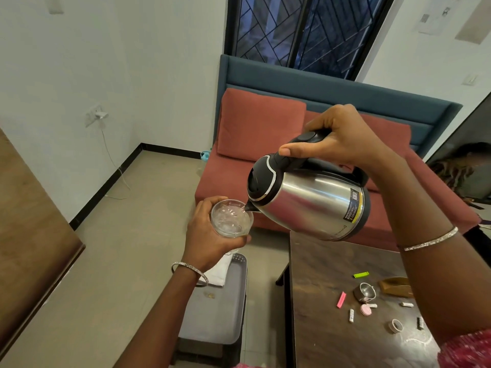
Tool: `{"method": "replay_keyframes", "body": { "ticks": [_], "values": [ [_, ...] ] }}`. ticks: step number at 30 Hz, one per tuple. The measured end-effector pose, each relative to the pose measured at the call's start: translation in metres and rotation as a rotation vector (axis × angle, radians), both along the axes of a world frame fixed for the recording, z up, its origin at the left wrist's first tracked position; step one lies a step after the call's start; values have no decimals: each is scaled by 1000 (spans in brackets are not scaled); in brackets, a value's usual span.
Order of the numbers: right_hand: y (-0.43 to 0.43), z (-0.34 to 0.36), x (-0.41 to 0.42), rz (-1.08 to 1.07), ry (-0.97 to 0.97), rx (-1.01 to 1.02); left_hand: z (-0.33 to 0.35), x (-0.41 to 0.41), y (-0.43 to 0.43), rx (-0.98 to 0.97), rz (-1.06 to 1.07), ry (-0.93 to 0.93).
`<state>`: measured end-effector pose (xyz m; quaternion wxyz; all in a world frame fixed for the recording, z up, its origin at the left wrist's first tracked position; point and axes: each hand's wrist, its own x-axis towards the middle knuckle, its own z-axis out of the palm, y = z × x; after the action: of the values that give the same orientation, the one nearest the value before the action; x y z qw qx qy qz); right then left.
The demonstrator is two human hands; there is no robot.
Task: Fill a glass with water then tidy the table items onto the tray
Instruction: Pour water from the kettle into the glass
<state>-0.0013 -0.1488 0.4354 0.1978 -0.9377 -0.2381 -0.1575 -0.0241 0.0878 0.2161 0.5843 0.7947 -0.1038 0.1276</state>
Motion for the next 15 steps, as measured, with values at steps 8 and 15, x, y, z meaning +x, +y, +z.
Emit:
{"method": "replay_keyframes", "body": {
  "ticks": [8,15],
  "values": [
    [3,-3,-1,10,13,-5,-3,-1,4,-3,-6,-6],
    [1,-19,-2,-28,51,116,-9,-2,11,-2,-6,17]
  ]
}}
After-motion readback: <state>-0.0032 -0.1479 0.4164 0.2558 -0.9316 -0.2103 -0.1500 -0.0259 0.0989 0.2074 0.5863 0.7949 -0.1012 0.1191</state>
